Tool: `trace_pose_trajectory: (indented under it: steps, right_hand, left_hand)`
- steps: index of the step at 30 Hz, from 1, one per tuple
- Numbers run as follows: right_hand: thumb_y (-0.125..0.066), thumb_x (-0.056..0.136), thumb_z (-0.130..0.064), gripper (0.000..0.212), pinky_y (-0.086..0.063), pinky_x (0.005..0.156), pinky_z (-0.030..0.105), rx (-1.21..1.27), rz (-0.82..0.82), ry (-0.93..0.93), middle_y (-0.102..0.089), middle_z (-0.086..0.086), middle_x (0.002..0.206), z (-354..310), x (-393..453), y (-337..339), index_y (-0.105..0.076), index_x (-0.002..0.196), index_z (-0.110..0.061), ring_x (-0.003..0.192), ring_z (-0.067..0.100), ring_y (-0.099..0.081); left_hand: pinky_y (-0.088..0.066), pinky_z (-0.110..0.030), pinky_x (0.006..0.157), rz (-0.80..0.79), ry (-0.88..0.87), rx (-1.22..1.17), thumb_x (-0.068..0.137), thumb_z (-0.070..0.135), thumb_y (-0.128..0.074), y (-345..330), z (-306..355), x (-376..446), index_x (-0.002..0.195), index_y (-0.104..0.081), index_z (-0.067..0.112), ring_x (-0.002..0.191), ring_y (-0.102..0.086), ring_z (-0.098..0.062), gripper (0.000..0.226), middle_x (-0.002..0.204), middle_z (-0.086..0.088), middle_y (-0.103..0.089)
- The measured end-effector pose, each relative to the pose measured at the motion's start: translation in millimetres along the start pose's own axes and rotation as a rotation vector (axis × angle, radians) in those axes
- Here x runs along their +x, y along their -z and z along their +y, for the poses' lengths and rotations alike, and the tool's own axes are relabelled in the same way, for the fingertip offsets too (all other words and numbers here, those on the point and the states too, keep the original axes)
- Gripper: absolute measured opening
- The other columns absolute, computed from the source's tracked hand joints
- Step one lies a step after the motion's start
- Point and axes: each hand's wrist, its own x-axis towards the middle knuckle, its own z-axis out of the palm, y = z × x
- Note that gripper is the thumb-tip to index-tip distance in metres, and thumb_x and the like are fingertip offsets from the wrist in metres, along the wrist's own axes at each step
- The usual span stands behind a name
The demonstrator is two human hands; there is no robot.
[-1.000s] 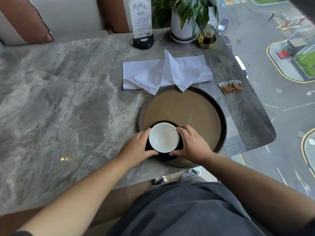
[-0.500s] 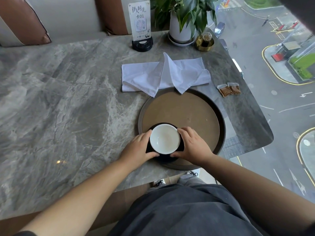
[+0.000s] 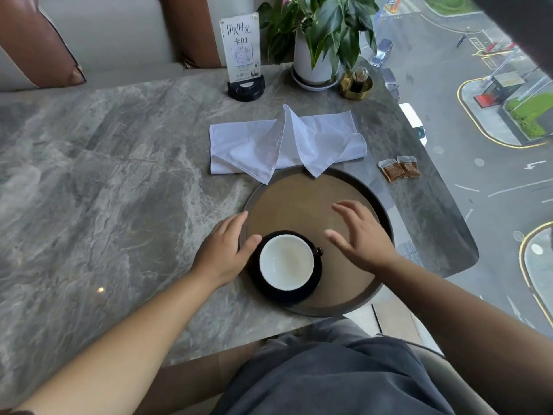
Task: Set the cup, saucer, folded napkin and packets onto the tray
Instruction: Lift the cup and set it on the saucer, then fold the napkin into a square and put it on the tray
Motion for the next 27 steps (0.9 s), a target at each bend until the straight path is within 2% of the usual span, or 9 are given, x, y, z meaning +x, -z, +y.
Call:
trace_pose_trajectory:
  steps: [3, 6, 9, 14, 18, 20, 23, 27]
  right_hand:
    - [-0.062, 0.086, -0.046, 0.057, -0.042, 0.097, 0.041, -0.054, 0.056, -0.042, -0.055, 0.014, 0.126, 12, 31, 4, -0.056, 0.124, -0.004, 0.115, 0.032, -0.052]
    - [-0.066, 0.085, -0.040, 0.053, -0.040, 0.098, 0.040, -0.098, 0.012, -0.037, -0.055, 0.013, 0.126, 23, 67, 2, -0.056, 0.124, -0.006, 0.117, 0.031, -0.050]
    - [-0.065, 0.085, -0.041, 0.052, -0.038, 0.097, 0.039, -0.140, -0.051, -0.028, -0.055, 0.009, 0.126, 33, 101, -6, -0.055, 0.126, -0.011, 0.117, 0.030, -0.047]
    - [-0.068, 0.081, -0.045, 0.055, -0.036, 0.099, 0.042, -0.272, -0.069, 0.037, -0.055, 0.011, 0.121, 50, 145, -27, -0.055, 0.120, -0.009, 0.116, 0.032, -0.047]
    - [-0.070, 0.076, -0.046, 0.058, -0.035, 0.099, 0.043, -0.347, -0.127, 0.092, -0.057, 0.013, 0.116, 61, 166, -39, -0.055, 0.116, -0.006, 0.112, 0.035, -0.049]
    - [-0.069, 0.079, -0.038, 0.046, -0.037, 0.096, 0.043, -0.324, -0.125, 0.094, -0.059, 0.013, 0.111, 66, 172, -43, -0.057, 0.110, -0.007, 0.106, 0.035, -0.052]
    - [-0.056, 0.084, -0.017, 0.017, -0.036, 0.088, 0.039, -0.307, -0.115, 0.072, -0.059, 0.011, 0.097, 71, 178, -44, -0.059, 0.099, -0.009, 0.094, 0.035, -0.054]
    - [-0.052, 0.079, -0.006, 0.014, -0.037, 0.079, 0.039, -0.252, -0.075, 0.036, -0.062, 0.012, 0.086, 75, 181, -30, -0.061, 0.089, -0.008, 0.082, 0.036, -0.056]
  left_hand:
    - [-0.034, -0.035, 0.104, 0.043, -0.046, 0.056, 0.092, 0.044, -0.049, -2, 10, 36, 0.136, -0.043, 0.007, 0.129, -0.042, -0.024, 0.058, 0.140, -0.010, -0.048]
    - [-0.036, -0.039, 0.103, 0.068, -0.077, 0.133, 0.088, 0.032, -0.061, -10, 17, 75, 0.130, -0.049, 0.004, 0.123, -0.047, -0.031, 0.052, 0.133, -0.014, -0.052]
    - [-0.037, -0.040, 0.101, 0.060, -0.059, 0.234, 0.085, 0.032, -0.064, -21, 18, 109, 0.125, -0.051, 0.003, 0.120, -0.047, -0.032, 0.051, 0.130, -0.014, -0.054]
    - [-0.036, -0.044, 0.101, 0.017, 0.053, 0.402, 0.080, 0.038, -0.068, -42, 8, 149, 0.127, -0.047, 0.005, 0.127, -0.039, -0.031, 0.061, 0.137, -0.013, -0.048]
    - [-0.033, -0.044, 0.103, 0.006, 0.121, 0.445, 0.080, 0.030, -0.068, -49, 0, 165, 0.124, -0.049, 0.004, 0.125, -0.041, -0.034, 0.055, 0.135, -0.015, -0.050]
    - [-0.036, -0.046, 0.099, 0.027, 0.129, 0.444, 0.079, 0.021, -0.068, -49, -3, 167, 0.117, -0.054, 0.002, 0.119, -0.047, -0.035, 0.045, 0.128, -0.016, -0.055]
    - [-0.045, -0.046, 0.088, 0.095, 0.096, 0.423, 0.079, 0.011, -0.065, -45, -4, 165, 0.102, -0.062, -0.001, 0.102, -0.058, -0.038, 0.026, 0.108, -0.018, -0.065]
    - [-0.046, -0.043, 0.070, 0.168, 0.077, 0.390, 0.078, 0.001, -0.058, -30, -1, 156, 0.085, -0.063, 0.000, 0.081, -0.060, -0.037, 0.009, 0.082, -0.018, -0.065]
